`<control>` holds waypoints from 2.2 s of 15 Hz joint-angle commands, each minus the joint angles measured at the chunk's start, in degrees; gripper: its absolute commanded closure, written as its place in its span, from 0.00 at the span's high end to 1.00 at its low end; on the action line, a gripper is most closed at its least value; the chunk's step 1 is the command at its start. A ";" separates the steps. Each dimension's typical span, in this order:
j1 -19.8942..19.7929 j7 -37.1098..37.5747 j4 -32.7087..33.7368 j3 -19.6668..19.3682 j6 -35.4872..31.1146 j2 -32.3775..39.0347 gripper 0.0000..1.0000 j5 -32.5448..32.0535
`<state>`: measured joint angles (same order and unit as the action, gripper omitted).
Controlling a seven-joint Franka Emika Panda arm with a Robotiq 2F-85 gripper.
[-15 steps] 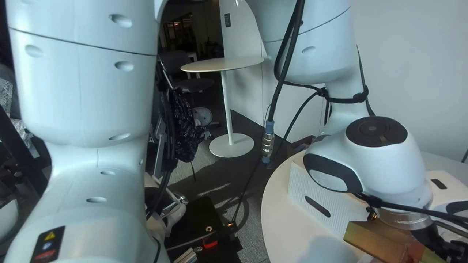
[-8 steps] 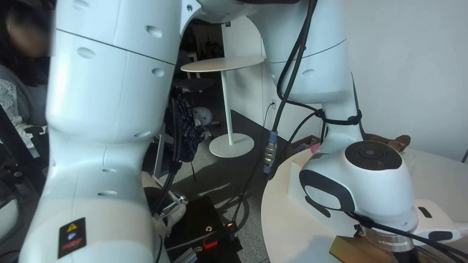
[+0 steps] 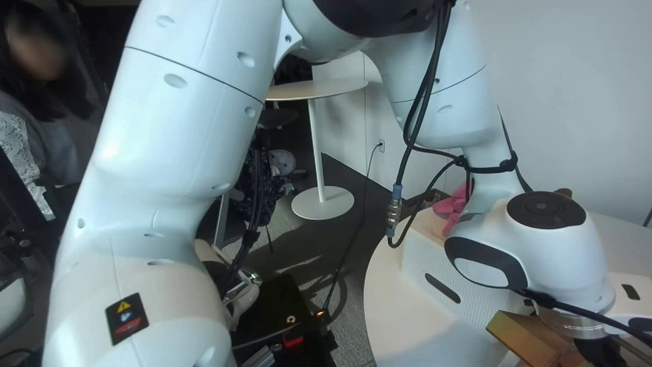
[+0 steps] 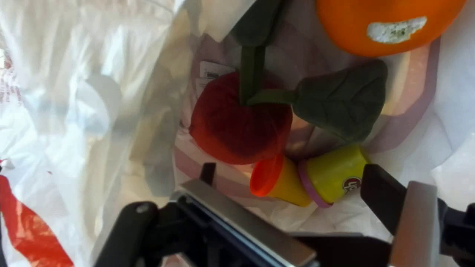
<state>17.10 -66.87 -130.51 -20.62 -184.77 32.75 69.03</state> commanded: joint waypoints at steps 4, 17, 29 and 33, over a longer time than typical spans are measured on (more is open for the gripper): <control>8.34 15.77 6.22 -12.83 7.70 11.50 1.00 -4.87; 3.91 54.15 11.27 -14.72 20.55 13.99 1.00 -42.55; -10.04 73.84 14.25 -4.43 23.67 10.38 0.23 -68.73; -10.34 73.71 12.87 -4.39 27.84 5.60 0.05 -72.49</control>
<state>7.63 5.84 -116.59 -25.60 -160.97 43.21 0.56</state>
